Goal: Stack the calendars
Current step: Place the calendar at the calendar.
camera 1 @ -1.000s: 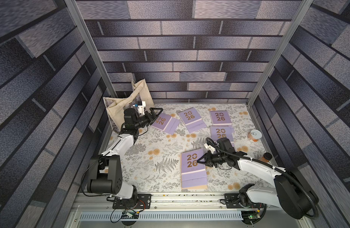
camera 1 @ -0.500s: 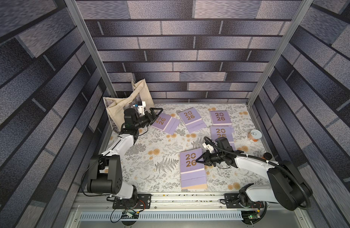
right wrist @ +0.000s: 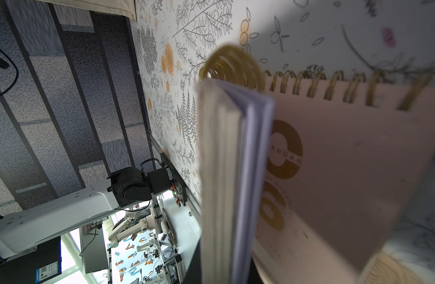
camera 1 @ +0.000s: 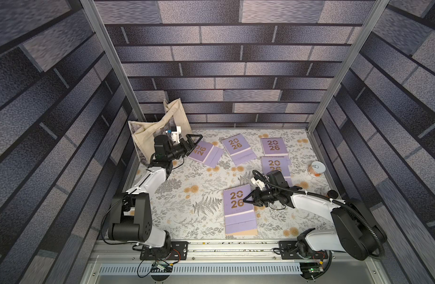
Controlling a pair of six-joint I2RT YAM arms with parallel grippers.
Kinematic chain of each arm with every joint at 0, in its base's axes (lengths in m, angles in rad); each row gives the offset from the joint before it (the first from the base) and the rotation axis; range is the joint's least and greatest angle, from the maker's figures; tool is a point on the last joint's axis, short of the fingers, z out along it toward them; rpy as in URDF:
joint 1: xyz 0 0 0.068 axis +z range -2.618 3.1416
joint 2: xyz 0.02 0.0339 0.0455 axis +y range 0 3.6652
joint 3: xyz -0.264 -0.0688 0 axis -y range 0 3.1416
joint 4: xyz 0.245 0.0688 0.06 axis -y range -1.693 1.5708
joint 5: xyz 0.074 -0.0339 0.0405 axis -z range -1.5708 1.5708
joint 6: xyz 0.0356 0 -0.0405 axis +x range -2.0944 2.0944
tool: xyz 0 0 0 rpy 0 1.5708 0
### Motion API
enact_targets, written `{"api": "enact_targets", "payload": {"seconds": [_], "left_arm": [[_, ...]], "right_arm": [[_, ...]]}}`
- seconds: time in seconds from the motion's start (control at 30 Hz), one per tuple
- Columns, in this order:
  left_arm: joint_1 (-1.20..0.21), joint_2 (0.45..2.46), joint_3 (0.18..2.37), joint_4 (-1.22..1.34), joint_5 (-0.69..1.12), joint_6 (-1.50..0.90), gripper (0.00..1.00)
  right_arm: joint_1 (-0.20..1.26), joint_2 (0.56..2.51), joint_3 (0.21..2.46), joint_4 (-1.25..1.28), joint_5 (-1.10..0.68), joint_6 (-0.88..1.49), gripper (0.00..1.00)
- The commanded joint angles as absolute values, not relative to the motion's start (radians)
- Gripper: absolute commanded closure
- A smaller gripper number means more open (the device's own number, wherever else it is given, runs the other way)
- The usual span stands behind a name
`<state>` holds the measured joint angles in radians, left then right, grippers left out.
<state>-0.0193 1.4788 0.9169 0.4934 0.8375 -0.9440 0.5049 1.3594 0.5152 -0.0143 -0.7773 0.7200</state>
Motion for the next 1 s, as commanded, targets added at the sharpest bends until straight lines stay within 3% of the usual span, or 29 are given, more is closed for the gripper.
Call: {"api": "enact_targets", "payload": {"seconds": [0.0,0.33,0.97], "left_arm": [[-0.023,1.485,0.905,0.517,0.857,-0.945,0.0],[-0.019,1.485,0.906,0.515,0.865,-0.941,0.0],[-0.015,1.482,0.902,0.516,0.87,-0.943,0.0]], "right_arm": [[0.509,1.383,0.515,-0.126,-0.706,0.719,0.89],[0.51,1.365,0.538,-0.212,-0.642,0.692,0.65],[0.508,1.385,0.618,-0.301,-0.576,0.633,0.63]]}}
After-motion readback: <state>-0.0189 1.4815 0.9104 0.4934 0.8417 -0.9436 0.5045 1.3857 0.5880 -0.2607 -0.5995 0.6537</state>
